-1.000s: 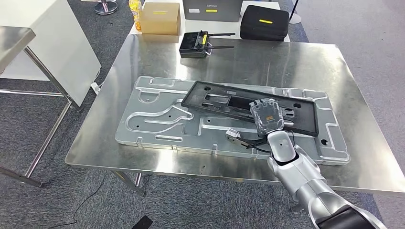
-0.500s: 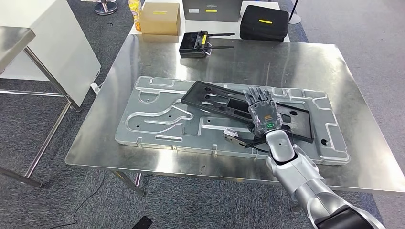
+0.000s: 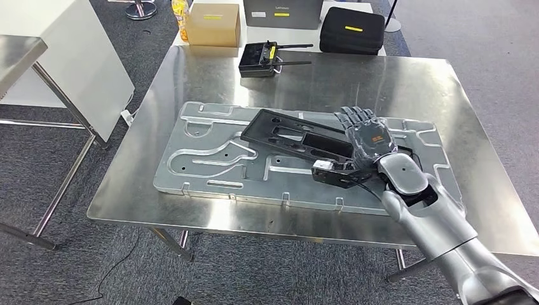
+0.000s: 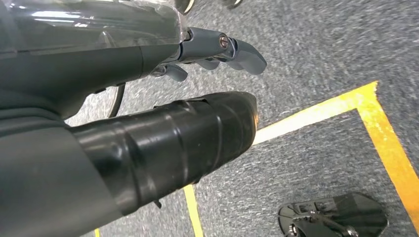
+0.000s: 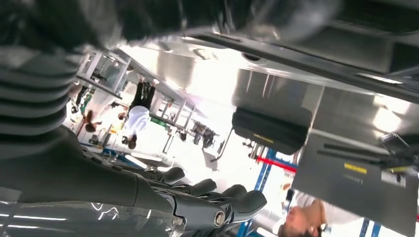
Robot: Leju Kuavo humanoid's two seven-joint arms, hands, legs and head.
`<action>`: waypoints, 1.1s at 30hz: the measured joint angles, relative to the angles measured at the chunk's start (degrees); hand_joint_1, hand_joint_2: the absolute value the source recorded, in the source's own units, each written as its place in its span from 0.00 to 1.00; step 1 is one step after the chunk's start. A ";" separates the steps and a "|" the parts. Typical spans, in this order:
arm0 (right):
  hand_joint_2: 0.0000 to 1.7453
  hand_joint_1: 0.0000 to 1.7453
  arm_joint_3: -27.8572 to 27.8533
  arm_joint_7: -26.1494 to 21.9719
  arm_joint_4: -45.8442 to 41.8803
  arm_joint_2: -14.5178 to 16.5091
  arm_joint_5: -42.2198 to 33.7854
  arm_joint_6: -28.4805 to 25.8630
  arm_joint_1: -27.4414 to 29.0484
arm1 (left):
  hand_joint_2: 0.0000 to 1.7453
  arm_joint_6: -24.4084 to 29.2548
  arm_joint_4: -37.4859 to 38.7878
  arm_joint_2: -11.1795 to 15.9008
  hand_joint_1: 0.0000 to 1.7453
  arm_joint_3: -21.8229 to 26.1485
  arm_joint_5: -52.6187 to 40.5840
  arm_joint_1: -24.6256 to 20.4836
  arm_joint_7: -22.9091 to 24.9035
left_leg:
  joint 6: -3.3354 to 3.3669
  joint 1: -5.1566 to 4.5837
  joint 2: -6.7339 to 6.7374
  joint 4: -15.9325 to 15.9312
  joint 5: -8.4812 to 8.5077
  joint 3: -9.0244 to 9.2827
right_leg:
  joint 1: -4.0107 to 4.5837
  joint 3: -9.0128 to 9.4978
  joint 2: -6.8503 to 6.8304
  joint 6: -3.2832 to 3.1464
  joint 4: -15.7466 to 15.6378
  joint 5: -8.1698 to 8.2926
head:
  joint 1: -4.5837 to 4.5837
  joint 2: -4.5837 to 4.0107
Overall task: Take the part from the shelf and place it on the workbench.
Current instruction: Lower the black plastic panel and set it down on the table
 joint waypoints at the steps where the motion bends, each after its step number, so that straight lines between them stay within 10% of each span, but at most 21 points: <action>1: 0.00 0.00 0.68 0.27 -1.60 -1.26 -1.24 1.80 -0.40 | 0.00 0.11 0.00 0.06 0.00 0.32 0.31 0.19 -0.19 | 0.00 0.00 0.00 0.00 0.00 0.00 | 0.00 0.00 0.00 0.00 0.00 0.00 | 0.00 0.00; 11: 0.00 0.00 4.63 1.03 -10.23 -8.36 -7.79 7.72 -2.86 | 0.00 0.30 0.00 0.33 0.00 2.28 1.31 1.02 -0.99 | 0.00 0.02 -0.01 0.00 0.00 0.03 | 0.04 0.01 -0.01 0.00 0.00 0.00 | 0.00 0.00; 13: 0.00 0.00 4.74 0.79 -11.82 -9.44 -9.11 2.50 -1.61 | 0.00 0.37 0.00 0.33 0.00 2.31 1.00 1.08 -0.93 | -0.01 0.06 -0.03 0.00 -0.01 0.07 | 0.05 0.04 -0.04 0.01 0.00 -0.03 | 0.01 0.00; 16: 0.00 0.00 0.72 -1.62 -15.78 -8.62 -5.31 -20.34 7.60 | 0.00 0.99 0.00 0.26 0.00 2.27 -0.27 1.08 0.01 | -0.04 0.18 -0.27 0.00 -0.11 0.15 | 0.17 0.33 -0.26 0.07 -0.10 -0.18 | 0.02 0.00; 20: 0.00 0.00 -10.94 -9.29 -23.93 1.24 1.87 -44.32 23.52 | 0.00 2.45 0.00 0.02 0.00 2.14 -1.54 0.99 1.22 | -0.08 0.20 -0.36 -0.04 -0.32 0.25 | 0.21 0.38 -0.26 0.10 -0.13 -0.33 | -0.04 0.00; 24: 1.00 0.00 -21.34 -21.02 -31.12 12.12 -1.65 -44.21 33.90 | 0.00 3.56 0.00 -0.24 0.00 2.05 -2.11 0.86 1.93 | -0.17 0.25 -0.40 -0.13 -0.40 0.37 | 0.22 0.49 -0.33 0.05 -0.13 -0.55 | -0.03 0.00; 33: 1.00 0.00 -36.78 -37.98 -38.87 31.46 -11.34 -43.71 44.66 | 0.00 5.45 0.00 -0.26 0.00 2.05 -2.33 0.87 2.42 | -0.24 0.25 -0.23 -0.18 -0.45 0.57 | 0.20 0.57 -0.18 -0.02 -0.13 -0.60 | -0.03 0.00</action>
